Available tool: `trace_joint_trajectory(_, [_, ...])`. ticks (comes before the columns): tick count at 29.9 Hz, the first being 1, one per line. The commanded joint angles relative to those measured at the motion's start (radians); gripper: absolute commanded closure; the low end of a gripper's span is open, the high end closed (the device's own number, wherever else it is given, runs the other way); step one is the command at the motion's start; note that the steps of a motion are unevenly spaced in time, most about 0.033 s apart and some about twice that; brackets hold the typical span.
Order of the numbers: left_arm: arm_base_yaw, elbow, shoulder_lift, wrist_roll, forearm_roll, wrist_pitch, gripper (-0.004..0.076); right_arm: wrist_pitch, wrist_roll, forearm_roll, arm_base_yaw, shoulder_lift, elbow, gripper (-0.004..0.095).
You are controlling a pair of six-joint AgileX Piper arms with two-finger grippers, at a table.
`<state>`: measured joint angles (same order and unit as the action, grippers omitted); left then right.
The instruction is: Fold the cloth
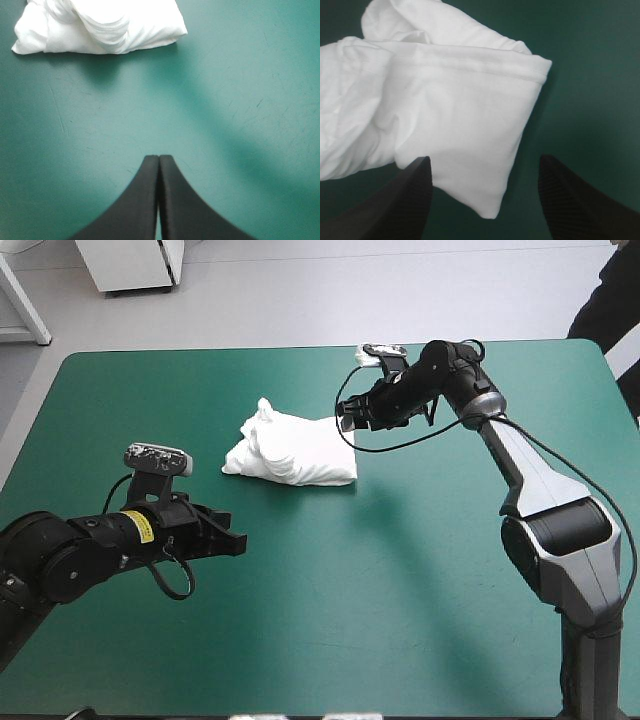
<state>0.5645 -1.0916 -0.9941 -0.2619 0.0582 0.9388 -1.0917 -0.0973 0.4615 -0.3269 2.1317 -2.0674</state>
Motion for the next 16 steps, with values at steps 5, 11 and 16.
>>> trace_joint_trajectory(5, [0.001,-0.027,0.013,-0.005,0.010,-0.062,0.0734,0.033,-0.012,0.048,0.005,0.047,-0.025,0.0328])
trace_joint_trajectory(11, [0.001,-0.027,0.013,-0.008,0.009,-0.062,0.0734,0.074,-0.025,0.101,0.005,0.091,-0.025,0.0336])
trace_joint_trajectory(16, [0.001,-0.027,0.011,-0.008,0.006,-0.062,0.0734,0.082,-0.042,0.191,0.004,0.130,-0.025,0.0472])
